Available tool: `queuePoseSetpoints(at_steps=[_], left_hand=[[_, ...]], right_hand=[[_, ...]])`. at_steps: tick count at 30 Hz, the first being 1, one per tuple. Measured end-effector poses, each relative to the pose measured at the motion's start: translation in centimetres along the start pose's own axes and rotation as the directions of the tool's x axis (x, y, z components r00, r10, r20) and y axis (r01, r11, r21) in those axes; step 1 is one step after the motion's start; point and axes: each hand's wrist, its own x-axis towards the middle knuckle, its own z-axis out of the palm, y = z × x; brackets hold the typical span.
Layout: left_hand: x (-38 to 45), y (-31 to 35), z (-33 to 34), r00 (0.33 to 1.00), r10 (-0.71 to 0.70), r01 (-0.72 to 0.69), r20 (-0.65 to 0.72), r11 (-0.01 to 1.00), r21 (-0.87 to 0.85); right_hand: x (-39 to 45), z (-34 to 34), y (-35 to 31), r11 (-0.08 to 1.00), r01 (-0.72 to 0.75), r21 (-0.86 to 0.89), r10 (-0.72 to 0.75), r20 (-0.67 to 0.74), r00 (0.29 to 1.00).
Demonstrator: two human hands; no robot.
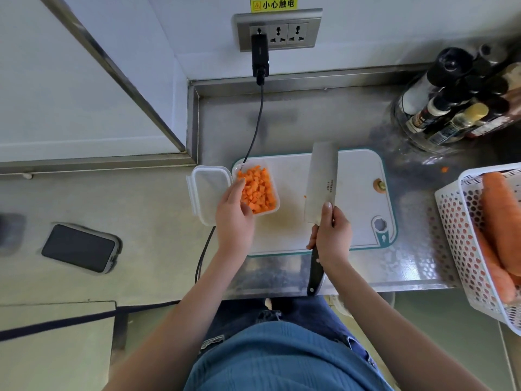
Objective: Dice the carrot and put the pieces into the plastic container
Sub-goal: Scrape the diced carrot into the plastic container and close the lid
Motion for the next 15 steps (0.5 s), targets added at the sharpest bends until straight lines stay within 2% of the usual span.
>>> queuePoseSetpoints(at_steps=[2,4,6,9,12,15], left_hand=[[-0.2,0.2,0.0,0.998,0.056,-0.056,-0.003,0.998,-0.032],[-0.2,0.0,-0.1,0.994,0.110,-0.110,-0.006,0.994,0.006],[-0.3,-0.4,-0.5,0.988,0.156,-0.156,0.010,0.973,0.169],[-0.2,-0.3,-0.8,0.989,0.132,-0.146,0.063,0.927,0.346],[0.2,-0.1,-1.0,0.993,0.095,-0.115,0.073,0.926,0.358],[0.8,-0.3,-1.2,0.989,0.134,-0.145,0.054,0.932,0.331]], right_hand=[[0.3,-0.5,0.2,1.000,-0.005,0.005,0.005,-0.012,1.000],[0.7,-0.8,0.5,1.000,-0.013,-0.017,0.013,-0.014,1.000],[1.0,-1.2,0.9,0.998,-0.037,-0.051,0.037,-0.005,0.999],[1.7,-1.5,1.2,0.992,-0.067,-0.104,0.068,0.010,0.998],[2.5,-2.0,1.7,0.977,-0.056,-0.208,0.060,0.012,0.998],[3.3,-3.2,2.1,0.927,-0.016,-0.376,0.007,-0.025,1.000]])
